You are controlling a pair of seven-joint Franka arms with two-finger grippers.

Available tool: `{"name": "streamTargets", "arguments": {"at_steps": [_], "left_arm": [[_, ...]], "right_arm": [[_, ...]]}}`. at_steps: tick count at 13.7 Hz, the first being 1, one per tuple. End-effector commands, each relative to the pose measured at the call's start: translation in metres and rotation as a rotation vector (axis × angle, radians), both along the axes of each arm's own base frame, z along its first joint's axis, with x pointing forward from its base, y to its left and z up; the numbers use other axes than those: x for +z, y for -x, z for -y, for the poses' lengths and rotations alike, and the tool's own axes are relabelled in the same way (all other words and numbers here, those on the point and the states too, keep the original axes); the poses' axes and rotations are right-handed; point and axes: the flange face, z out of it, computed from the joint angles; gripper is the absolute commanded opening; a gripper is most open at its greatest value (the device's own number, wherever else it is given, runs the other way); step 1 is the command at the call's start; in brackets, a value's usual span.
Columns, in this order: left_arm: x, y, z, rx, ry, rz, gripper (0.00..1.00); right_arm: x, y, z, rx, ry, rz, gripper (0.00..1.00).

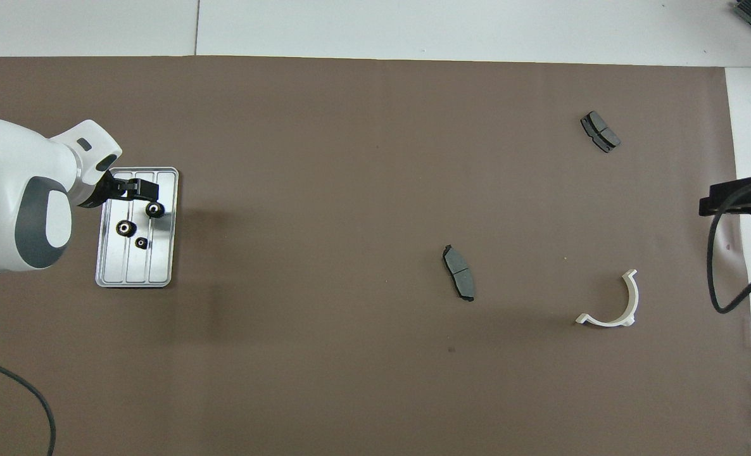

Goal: Place bearing gear from tray to pile
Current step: 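Grasp a black gear in the tray with the left gripper and lift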

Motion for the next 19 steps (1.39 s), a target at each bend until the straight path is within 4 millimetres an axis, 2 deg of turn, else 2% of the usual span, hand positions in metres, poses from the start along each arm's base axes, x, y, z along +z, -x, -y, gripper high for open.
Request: {"name": "streamTargets", "arguments": {"at_steps": [1,4,8,12,15,18,19], "left_arm": [[-0.013,-0.002,-0.001,0.008,-0.012,0.006,0.93],[-0.026,0.009,0.007,0.054,-0.009,-0.01,0.79],[-0.048,0.027,0.008,0.057,-0.009,-0.026,0.73],[-0.049,0.03,0.008,0.059,-0.009,-0.034,0.66],[-0.048,0.03,0.009,0.057,-0.009,-0.031,0.45],[-0.047,0.028,0.009,0.059,-0.008,-0.027,0.33],[-0.045,0.027,0.009,0.059,-0.008,-0.022,0.25]], "right_arm": [[-0.002,0.001,0.002,0.019,0.017,0.008,1.0],[-0.001,0.002,0.002,0.019,0.017,0.008,1.0],[-0.001,0.001,0.002,0.019,0.017,0.01,1.0],[-0.001,0.002,0.002,0.019,0.017,0.008,1.0],[-0.001,0.002,0.002,0.019,0.017,0.008,1.0],[-0.001,0.001,0.001,0.022,0.017,0.008,1.0],[-0.001,0.001,0.001,0.022,0.017,0.008,1.0]]}}
